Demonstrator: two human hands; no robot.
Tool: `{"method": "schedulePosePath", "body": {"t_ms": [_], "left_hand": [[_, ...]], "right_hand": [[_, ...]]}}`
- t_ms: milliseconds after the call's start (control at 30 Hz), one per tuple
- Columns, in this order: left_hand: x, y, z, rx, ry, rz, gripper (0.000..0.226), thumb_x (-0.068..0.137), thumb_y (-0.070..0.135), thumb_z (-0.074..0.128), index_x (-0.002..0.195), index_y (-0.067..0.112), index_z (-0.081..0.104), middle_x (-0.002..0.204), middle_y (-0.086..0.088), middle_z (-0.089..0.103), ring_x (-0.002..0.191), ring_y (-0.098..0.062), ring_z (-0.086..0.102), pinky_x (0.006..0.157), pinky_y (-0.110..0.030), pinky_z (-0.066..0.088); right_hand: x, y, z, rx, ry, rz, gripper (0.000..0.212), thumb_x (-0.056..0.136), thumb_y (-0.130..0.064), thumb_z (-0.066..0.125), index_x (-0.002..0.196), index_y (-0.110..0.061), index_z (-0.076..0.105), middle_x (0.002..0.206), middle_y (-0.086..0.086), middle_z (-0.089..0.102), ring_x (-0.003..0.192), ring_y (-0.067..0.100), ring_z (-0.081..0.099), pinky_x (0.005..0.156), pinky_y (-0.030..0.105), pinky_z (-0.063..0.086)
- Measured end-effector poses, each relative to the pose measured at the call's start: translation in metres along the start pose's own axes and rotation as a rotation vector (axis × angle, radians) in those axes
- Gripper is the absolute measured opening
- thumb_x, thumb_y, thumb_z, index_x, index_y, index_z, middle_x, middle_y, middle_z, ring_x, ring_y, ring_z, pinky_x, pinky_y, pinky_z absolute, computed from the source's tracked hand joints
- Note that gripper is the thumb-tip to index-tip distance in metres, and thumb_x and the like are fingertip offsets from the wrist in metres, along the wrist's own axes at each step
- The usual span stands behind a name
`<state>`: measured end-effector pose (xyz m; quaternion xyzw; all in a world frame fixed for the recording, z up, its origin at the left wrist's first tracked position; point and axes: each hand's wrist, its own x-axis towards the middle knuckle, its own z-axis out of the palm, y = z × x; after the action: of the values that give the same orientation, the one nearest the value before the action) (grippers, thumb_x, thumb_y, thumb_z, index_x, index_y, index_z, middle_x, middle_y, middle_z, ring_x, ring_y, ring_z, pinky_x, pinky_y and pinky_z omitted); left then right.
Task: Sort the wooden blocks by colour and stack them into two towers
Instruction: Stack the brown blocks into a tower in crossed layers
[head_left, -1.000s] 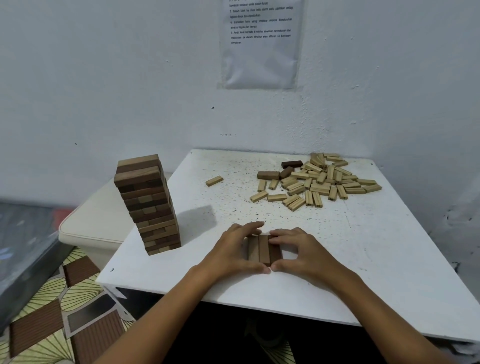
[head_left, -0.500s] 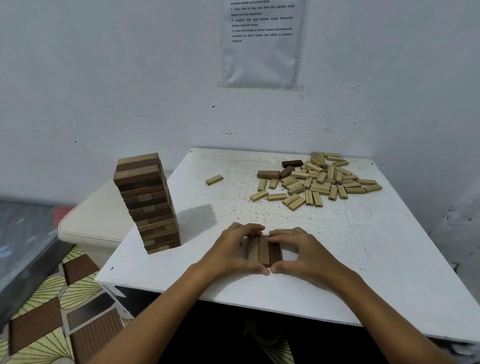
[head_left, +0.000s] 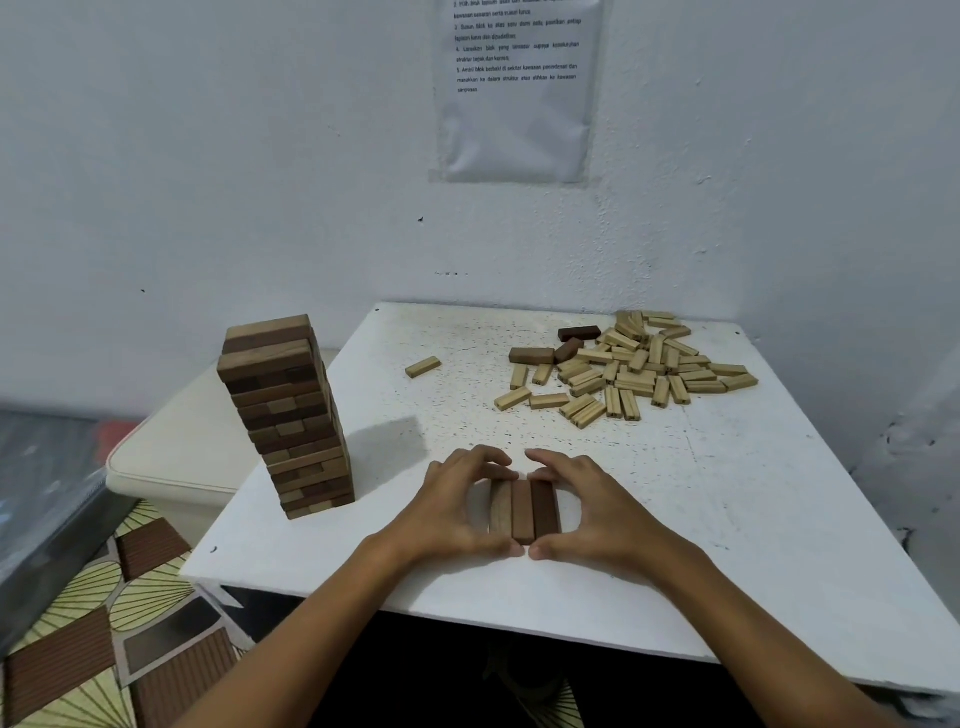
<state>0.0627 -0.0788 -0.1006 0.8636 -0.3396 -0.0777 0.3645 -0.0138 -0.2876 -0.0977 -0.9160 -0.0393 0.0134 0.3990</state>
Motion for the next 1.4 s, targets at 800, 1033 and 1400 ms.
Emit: {"method": "schedulePosePath", "body": {"t_ms": [800,1033,1400], "left_hand": [[0.028,0.054,-0.061,-0.14,0.097,0.063,0.07,0.051,0.026,0.091,0.106,0.032,0.046,0.11,0.007,0.067,0.114,0.002,0.056,0.095,-0.022,0.041],[0.039,0.092,-0.137,-0.017,0.193,0.15,0.069,0.057,0.02,0.093,0.107,0.027,0.046,0.111,0.007,0.068,0.113,-0.002,0.057,0.085,-0.015,0.04],[-0.003,0.073,-0.24,0.055,0.314,0.037,0.067,0.052,0.037,0.09,0.104,0.037,0.047,0.107,0.014,0.069,0.106,0.011,0.055,0.084,-0.021,0.04]], "right_hand": [[0.026,-0.054,-0.059,-0.029,0.096,-0.163,0.088,0.055,-0.046,0.082,0.134,-0.044,0.044,0.124,-0.009,0.057,0.118,-0.008,0.048,0.093,0.018,0.039],[0.051,-0.121,-0.103,-0.037,0.161,-0.295,0.08,0.061,-0.03,0.088,0.13,-0.037,0.048,0.117,-0.009,0.06,0.097,-0.006,0.055,0.086,0.02,0.04],[0.125,-0.21,-0.078,-0.021,0.057,-0.485,0.077,0.066,-0.027,0.088,0.132,-0.031,0.049,0.115,-0.006,0.062,0.114,0.006,0.054,0.09,0.026,0.045]]}}
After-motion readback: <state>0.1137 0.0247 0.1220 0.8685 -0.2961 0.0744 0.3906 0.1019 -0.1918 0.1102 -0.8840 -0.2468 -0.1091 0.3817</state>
